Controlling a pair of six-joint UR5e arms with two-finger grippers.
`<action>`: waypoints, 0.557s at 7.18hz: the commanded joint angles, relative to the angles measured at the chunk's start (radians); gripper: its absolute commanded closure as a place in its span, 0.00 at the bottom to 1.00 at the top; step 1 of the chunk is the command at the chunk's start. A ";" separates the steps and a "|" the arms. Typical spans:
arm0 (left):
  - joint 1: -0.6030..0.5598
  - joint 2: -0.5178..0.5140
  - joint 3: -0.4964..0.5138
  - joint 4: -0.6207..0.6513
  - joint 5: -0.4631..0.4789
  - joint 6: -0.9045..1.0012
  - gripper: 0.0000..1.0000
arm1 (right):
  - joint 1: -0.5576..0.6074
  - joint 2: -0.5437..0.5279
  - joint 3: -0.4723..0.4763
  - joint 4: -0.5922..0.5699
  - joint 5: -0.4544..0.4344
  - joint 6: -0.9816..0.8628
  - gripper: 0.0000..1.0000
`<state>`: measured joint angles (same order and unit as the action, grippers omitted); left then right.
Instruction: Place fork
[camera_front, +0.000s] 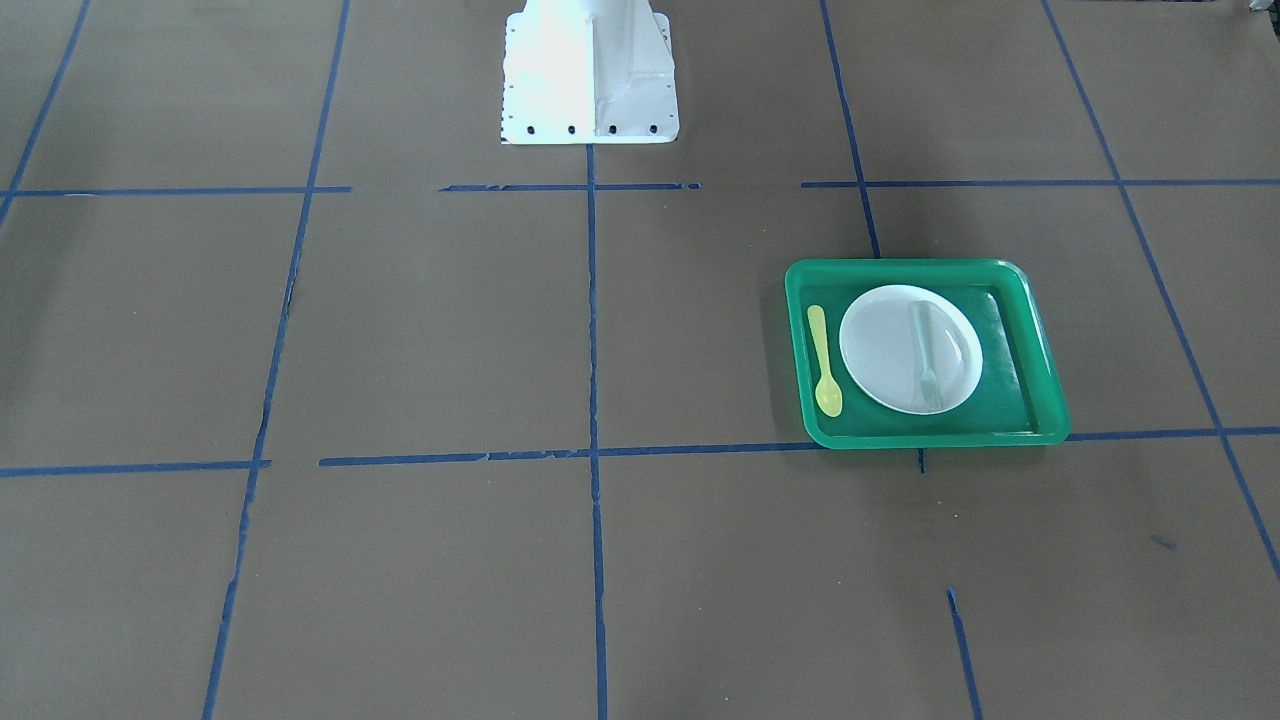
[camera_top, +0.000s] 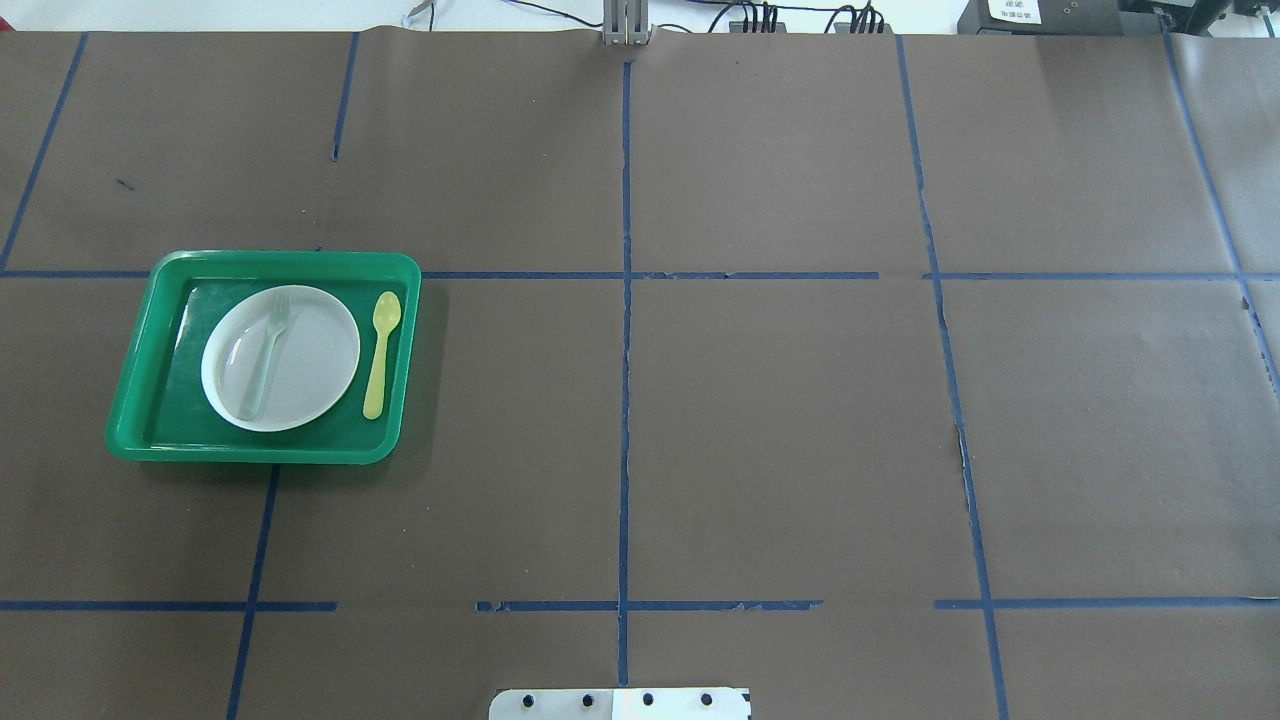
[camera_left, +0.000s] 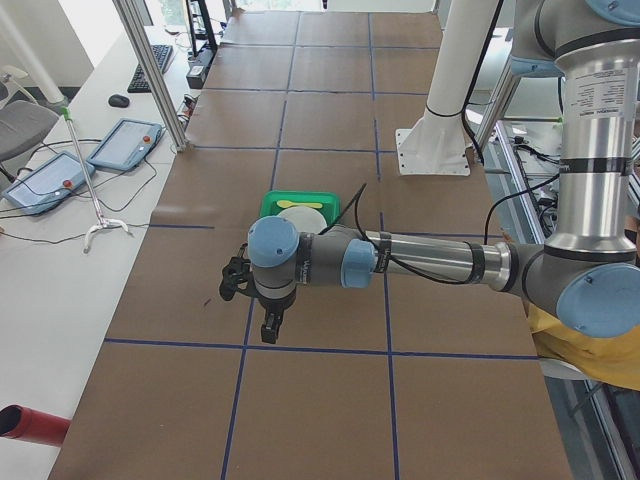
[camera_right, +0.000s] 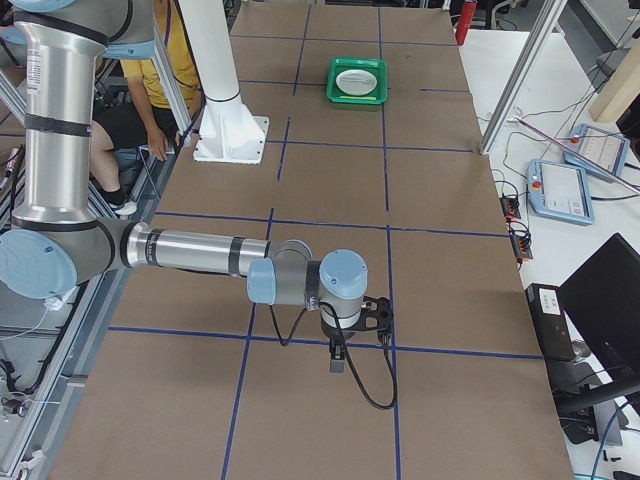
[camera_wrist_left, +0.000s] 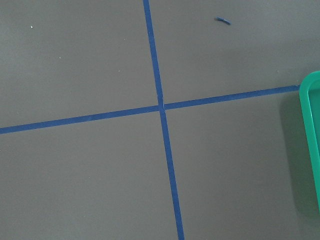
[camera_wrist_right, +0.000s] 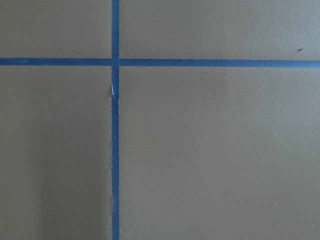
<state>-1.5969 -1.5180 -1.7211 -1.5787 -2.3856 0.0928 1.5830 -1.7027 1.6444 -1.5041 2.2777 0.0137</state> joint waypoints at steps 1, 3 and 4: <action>0.000 0.001 -0.026 0.002 -0.001 -0.004 0.00 | 0.000 0.000 0.000 0.001 0.000 0.000 0.00; -0.002 -0.002 -0.037 -0.001 -0.001 -0.005 0.00 | 0.000 0.000 0.000 -0.001 0.000 0.000 0.00; 0.005 -0.031 -0.043 -0.003 0.008 -0.007 0.00 | 0.000 0.000 0.000 -0.001 0.000 0.000 0.00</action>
<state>-1.5968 -1.5256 -1.7565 -1.5793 -2.3848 0.0874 1.5831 -1.7027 1.6444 -1.5046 2.2780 0.0134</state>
